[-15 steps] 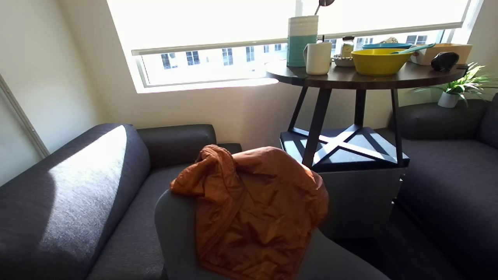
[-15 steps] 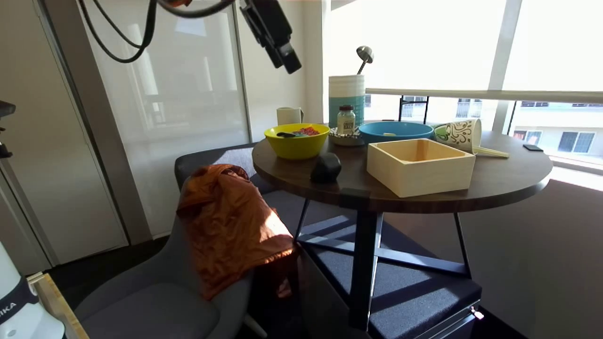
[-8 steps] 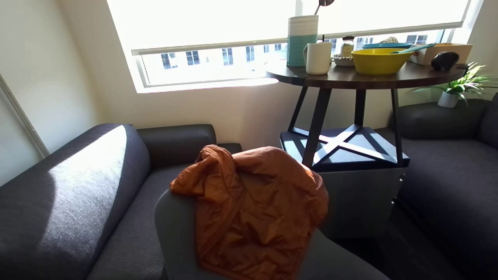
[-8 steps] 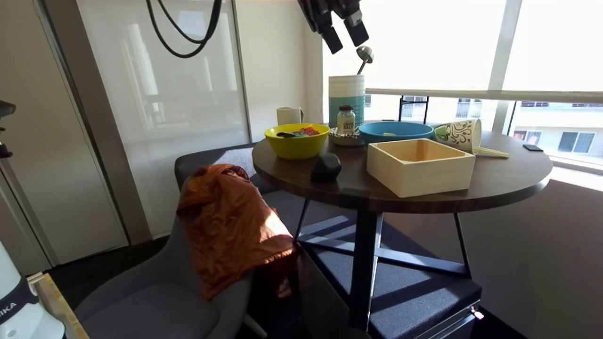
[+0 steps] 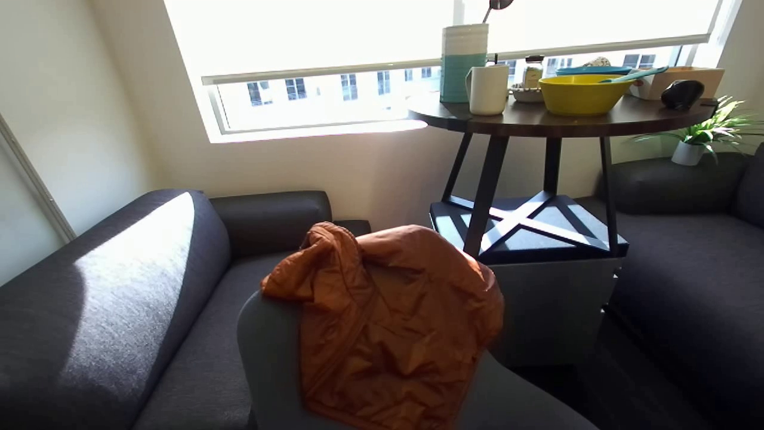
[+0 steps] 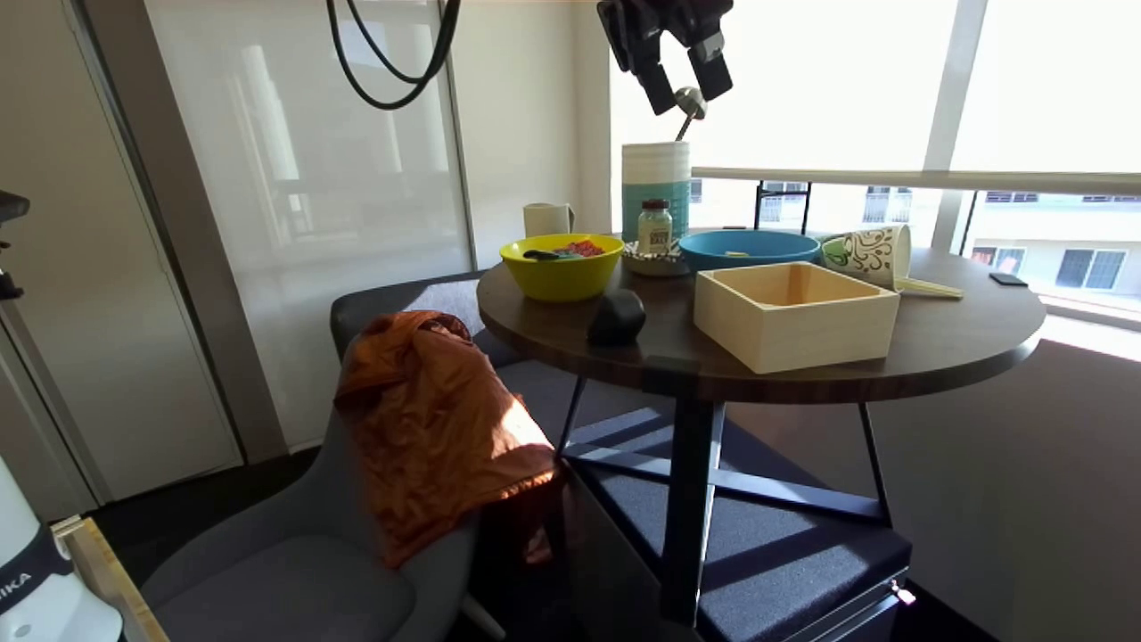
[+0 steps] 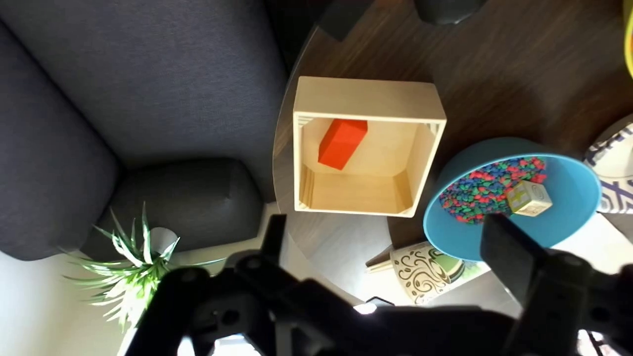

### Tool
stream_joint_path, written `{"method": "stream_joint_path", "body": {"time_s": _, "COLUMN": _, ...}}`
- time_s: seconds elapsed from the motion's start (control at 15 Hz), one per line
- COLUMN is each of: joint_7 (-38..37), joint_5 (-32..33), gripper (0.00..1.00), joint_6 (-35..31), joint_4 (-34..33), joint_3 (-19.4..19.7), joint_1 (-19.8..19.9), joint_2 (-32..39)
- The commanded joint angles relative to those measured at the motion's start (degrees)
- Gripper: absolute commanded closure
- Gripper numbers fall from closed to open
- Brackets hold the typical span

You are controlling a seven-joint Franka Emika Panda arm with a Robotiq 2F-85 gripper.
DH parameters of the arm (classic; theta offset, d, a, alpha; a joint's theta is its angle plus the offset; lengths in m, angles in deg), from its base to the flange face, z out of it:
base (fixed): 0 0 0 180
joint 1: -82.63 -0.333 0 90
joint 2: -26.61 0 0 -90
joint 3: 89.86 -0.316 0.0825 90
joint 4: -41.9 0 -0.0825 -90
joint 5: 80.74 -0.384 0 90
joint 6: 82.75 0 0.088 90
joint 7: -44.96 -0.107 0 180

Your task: Put the orange block on top of the bottle

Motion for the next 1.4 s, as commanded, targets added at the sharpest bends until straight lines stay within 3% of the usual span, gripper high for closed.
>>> {"method": "stream_joint_path", "body": {"time_s": 0.0, "joint_7": -1.58, "joint_5": -0.37, "gripper": 0.0, "joint_6": 0.45, "joint_4": -0.57, "joint_3": 0.19, "joint_1": -0.69, "joint_2": 1.35}}
{"method": "stream_joint_path", "body": {"time_s": 0.27, "joint_7": -1.1, "joint_5": -8.35, "gripper": 0.0, "joint_6": -3.21, "joint_4": -1.93, "joint_3": 0.72, "joint_1": -0.81, "joint_2": 7.69}}
{"method": "stream_joint_path", "body": {"time_s": 0.4, "joint_7": -2.95, "joint_5": -9.38, "gripper": 0.0, "joint_6": -6.26, "joint_4": -3.51, "joint_3": 1.0, "joint_1": 0.03, "joint_2": 12.01}}
{"method": "stream_joint_path", "body": {"time_s": 0.73, "joint_7": -4.11, "joint_5": -14.19, "gripper": 0.0, "joint_6": -3.69, "joint_4": -10.32, "joint_3": 1.97, "joint_1": 3.43, "joint_2": 21.2}}
{"method": "stream_joint_path", "body": {"time_s": 0.8, "joint_7": -3.6, "joint_5": -11.28, "gripper": 0.0, "joint_6": -5.77, "joint_4": -5.55, "joint_3": 1.83, "joint_1": 2.34, "joint_2": 17.67}}
{"method": "stream_joint_path", "body": {"time_s": 1.0, "joint_7": -3.63, "joint_5": -12.6, "gripper": 0.0, "joint_6": -5.41, "joint_4": -8.42, "joint_3": 1.78, "joint_1": 3.65, "joint_2": 20.77}}
{"method": "stream_joint_path", "body": {"time_s": 1.33, "joint_7": -4.42, "joint_5": -9.13, "gripper": 0.0, "joint_6": -6.72, "joint_4": -8.87, "joint_3": 1.68, "joint_1": 1.94, "joint_2": 21.12}}
